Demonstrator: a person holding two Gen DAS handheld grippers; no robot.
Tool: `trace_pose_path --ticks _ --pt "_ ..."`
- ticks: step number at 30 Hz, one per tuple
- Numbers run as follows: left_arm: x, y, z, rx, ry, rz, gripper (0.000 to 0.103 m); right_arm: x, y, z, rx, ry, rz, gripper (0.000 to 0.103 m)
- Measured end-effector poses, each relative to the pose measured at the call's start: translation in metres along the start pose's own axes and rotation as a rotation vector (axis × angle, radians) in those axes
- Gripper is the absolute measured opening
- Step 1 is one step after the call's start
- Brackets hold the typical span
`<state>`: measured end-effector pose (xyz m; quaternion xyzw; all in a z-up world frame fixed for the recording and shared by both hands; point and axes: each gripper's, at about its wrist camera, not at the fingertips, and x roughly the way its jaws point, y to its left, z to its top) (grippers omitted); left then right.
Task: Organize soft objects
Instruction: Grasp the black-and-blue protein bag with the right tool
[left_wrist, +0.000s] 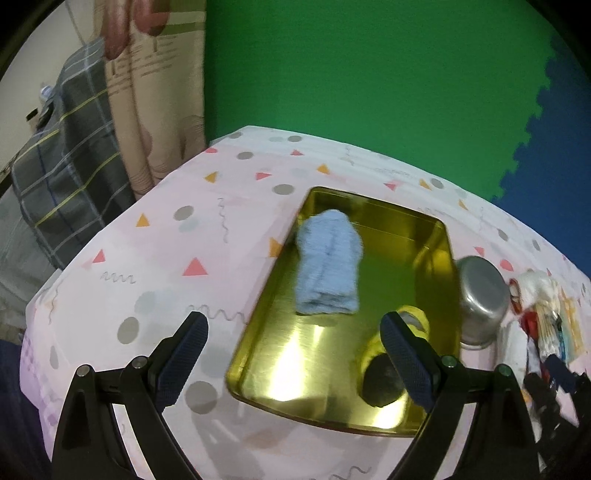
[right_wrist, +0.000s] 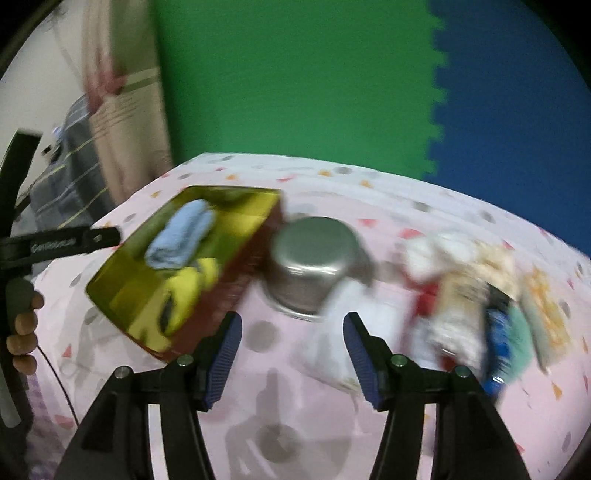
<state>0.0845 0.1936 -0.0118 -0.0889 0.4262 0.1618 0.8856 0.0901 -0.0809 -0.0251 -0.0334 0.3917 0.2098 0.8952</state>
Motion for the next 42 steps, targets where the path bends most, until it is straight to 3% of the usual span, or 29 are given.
trace_pose_path --ticks 10,19,22,25,26,42 --pt "-0.009 -0.053 -0.018 0.137 0.005 -0.066 0.093 -0.029 -0.096 -0.030 0.139 0.010 -0.160 0.059" --pt "-0.019 -0.108 -0.045 0.290 0.004 -0.156 0.093 -0.020 -0.132 -0.047 0.235 0.049 -0.205 0.058" --pt "-0.018 -0.122 -0.055 0.332 0.007 -0.174 0.093 -0.014 -0.137 -0.049 0.249 0.054 -0.205 0.057" --pt "-0.017 -0.131 -0.062 0.363 0.015 -0.184 0.093 -0.009 -0.140 -0.050 0.254 0.066 -0.188 0.037" --pt "-0.017 -0.133 -0.063 0.367 0.016 -0.188 0.093 -0.009 -0.141 -0.051 0.257 0.063 -0.184 0.036" --pt "-0.013 -0.139 -0.070 0.400 0.017 -0.185 0.093 -0.002 -0.158 -0.048 0.384 0.064 -0.111 0.033"
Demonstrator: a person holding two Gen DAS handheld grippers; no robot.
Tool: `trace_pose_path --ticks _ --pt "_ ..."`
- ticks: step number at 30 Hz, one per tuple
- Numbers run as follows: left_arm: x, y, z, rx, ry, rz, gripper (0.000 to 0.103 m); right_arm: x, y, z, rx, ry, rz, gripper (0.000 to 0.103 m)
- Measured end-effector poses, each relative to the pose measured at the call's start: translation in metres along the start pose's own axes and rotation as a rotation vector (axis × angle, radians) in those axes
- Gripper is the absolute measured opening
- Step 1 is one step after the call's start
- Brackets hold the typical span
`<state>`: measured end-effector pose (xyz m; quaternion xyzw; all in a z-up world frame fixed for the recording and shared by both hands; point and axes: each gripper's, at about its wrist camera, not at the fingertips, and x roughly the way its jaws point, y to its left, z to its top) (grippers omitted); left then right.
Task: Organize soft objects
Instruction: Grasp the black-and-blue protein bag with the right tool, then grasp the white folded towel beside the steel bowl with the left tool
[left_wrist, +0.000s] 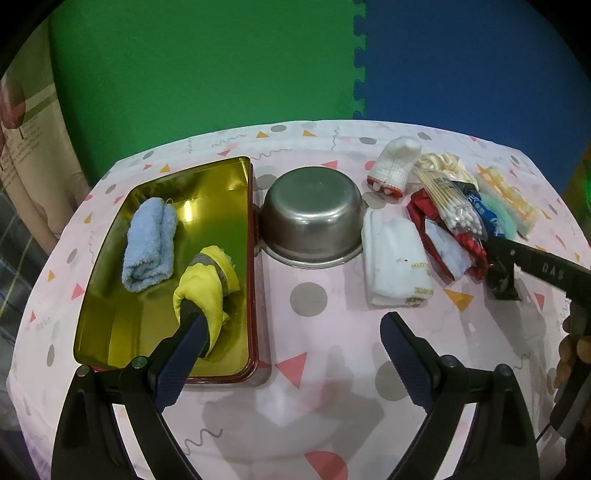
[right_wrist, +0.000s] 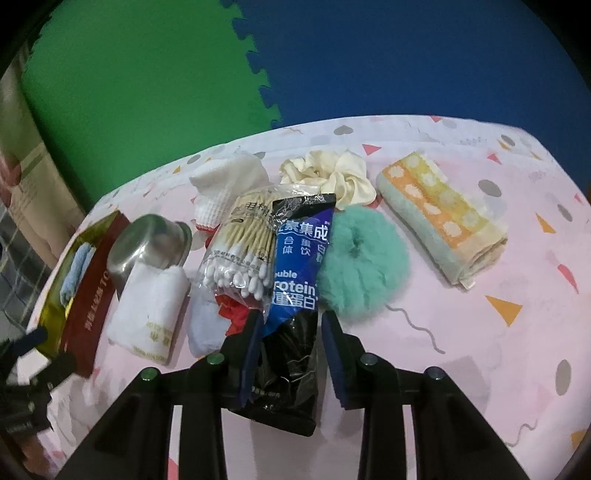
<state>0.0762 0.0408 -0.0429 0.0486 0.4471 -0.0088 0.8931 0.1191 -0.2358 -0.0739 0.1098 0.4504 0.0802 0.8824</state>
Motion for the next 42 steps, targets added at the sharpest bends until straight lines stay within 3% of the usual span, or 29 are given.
trace_pose_path --ticks 7,15,24,42 --pt "0.000 0.000 0.001 -0.005 0.009 -0.002 0.093 0.002 -0.009 0.006 0.054 -0.004 0.012 0.033" --pt "0.001 -0.002 0.000 0.001 0.007 0.000 0.093 0.028 0.006 0.009 -0.065 0.035 -0.079 0.033" --pt "0.004 -0.007 -0.001 0.011 0.002 -0.020 0.093 0.007 0.002 -0.014 -0.138 0.027 -0.095 0.031" --pt "0.020 -0.028 0.021 -0.061 0.061 -0.164 0.093 -0.022 -0.020 -0.055 -0.246 -0.009 -0.102 0.030"
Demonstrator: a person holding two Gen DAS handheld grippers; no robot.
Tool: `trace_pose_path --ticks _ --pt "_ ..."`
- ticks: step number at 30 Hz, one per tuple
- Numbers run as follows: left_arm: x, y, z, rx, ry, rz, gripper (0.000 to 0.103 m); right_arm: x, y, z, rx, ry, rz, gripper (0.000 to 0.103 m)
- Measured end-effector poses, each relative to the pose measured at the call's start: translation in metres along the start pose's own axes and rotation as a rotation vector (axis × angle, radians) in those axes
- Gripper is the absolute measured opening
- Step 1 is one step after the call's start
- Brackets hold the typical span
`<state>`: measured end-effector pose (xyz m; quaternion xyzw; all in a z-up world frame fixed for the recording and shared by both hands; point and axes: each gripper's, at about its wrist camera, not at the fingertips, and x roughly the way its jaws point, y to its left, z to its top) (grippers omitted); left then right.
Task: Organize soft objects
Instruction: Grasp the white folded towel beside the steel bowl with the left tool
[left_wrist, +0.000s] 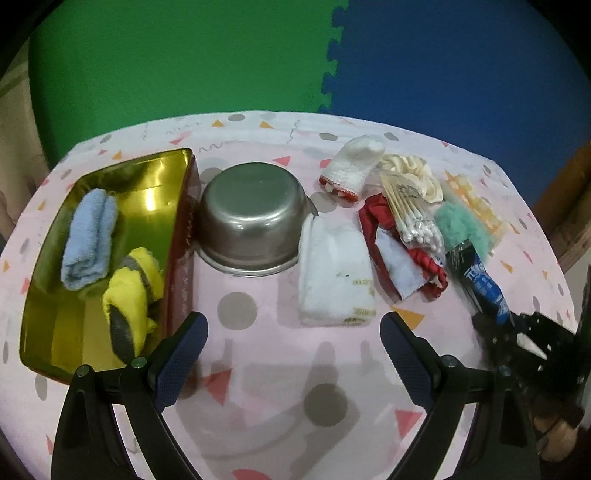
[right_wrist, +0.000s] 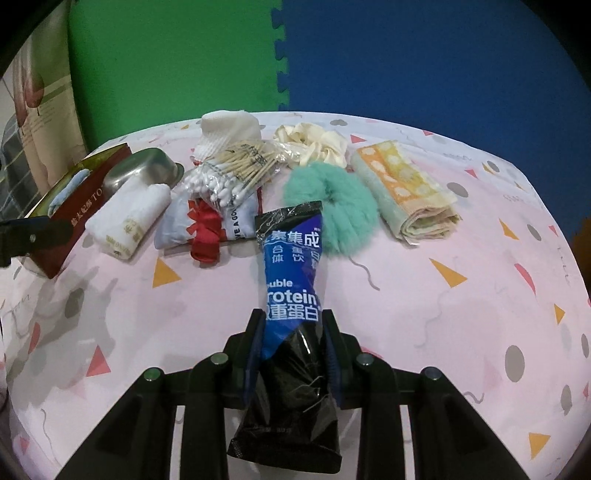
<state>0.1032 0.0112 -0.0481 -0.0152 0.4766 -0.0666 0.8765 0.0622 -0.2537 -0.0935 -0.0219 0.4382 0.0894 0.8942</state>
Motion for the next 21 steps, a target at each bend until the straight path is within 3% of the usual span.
trace_pose_path --ticks 9,17,18,20,21 --pt "0.033 -0.022 0.015 0.002 0.063 0.005 0.093 0.001 -0.005 0.000 0.022 -0.004 0.028 0.030" --pt "0.064 -0.032 0.018 0.031 0.116 0.085 0.092 0.001 -0.005 0.000 0.028 -0.004 0.041 0.032" --pt "0.066 -0.031 0.018 0.026 0.126 0.084 0.090 0.001 -0.005 0.000 0.028 -0.004 0.041 0.032" --pt "0.069 -0.030 0.016 0.014 0.141 0.068 0.069 0.001 -0.005 0.000 0.029 -0.004 0.041 0.032" --pt "0.069 -0.030 0.015 0.016 0.138 0.067 0.068 0.001 -0.005 0.000 0.030 -0.004 0.042 0.032"
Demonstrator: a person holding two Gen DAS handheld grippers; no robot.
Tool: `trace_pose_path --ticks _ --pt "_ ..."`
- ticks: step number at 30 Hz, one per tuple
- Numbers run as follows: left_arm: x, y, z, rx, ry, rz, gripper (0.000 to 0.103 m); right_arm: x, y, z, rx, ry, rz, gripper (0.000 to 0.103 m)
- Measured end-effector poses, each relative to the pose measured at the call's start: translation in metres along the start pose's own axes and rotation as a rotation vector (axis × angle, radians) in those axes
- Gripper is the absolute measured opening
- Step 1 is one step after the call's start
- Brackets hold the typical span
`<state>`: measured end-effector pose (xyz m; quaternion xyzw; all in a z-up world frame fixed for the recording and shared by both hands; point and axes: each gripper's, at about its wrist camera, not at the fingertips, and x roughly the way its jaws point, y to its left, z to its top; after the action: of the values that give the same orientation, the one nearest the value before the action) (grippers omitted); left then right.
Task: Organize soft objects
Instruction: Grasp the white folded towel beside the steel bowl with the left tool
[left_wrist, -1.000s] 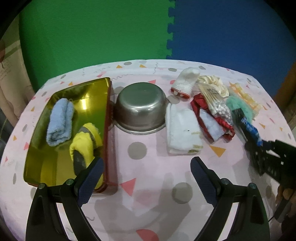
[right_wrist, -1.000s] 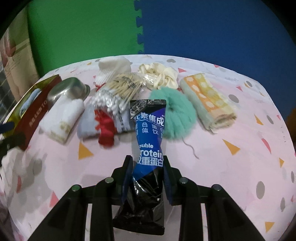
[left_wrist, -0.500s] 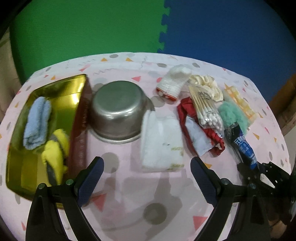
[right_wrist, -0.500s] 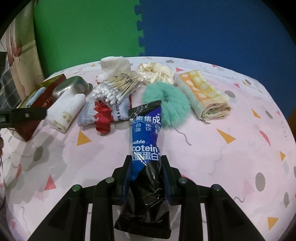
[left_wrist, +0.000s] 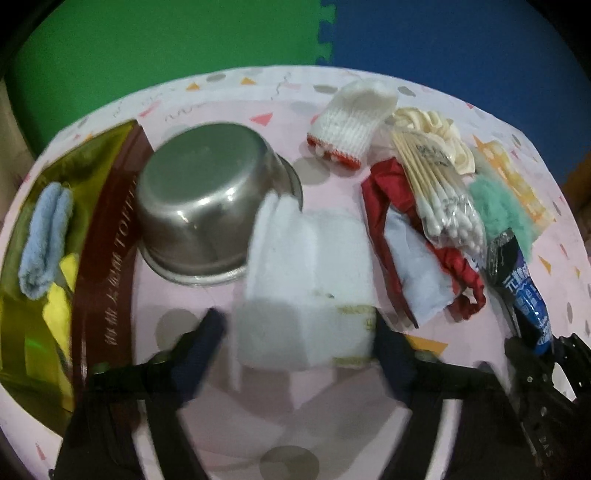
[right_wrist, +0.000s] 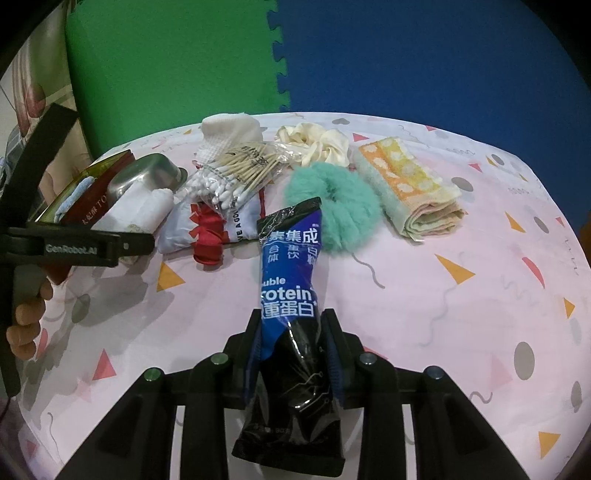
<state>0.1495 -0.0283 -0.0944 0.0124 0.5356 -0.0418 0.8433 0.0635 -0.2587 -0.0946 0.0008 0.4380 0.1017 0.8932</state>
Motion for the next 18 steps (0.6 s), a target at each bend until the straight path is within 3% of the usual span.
trace_pose_path --ticks 1,2,5,8,18 --pt "-0.002 -0.001 -0.001 0.007 -0.012 -0.003 0.054 0.000 0.000 0.000 0.001 0.000 0.001 0.032" --pt "-0.004 -0.001 -0.001 0.015 -0.016 -0.015 0.047 0.000 0.000 0.000 0.001 0.000 0.001 0.032" --pt "-0.009 0.000 -0.001 0.008 -0.020 -0.051 0.036 0.000 0.001 0.000 -0.001 0.000 -0.002 0.032" --pt "-0.017 0.002 -0.002 0.006 -0.032 -0.069 0.031 0.000 0.001 0.000 -0.003 0.000 -0.004 0.032" --pt "-0.042 0.001 -0.005 0.016 -0.064 -0.099 0.031 -0.001 0.001 0.000 -0.003 0.000 -0.004 0.032"
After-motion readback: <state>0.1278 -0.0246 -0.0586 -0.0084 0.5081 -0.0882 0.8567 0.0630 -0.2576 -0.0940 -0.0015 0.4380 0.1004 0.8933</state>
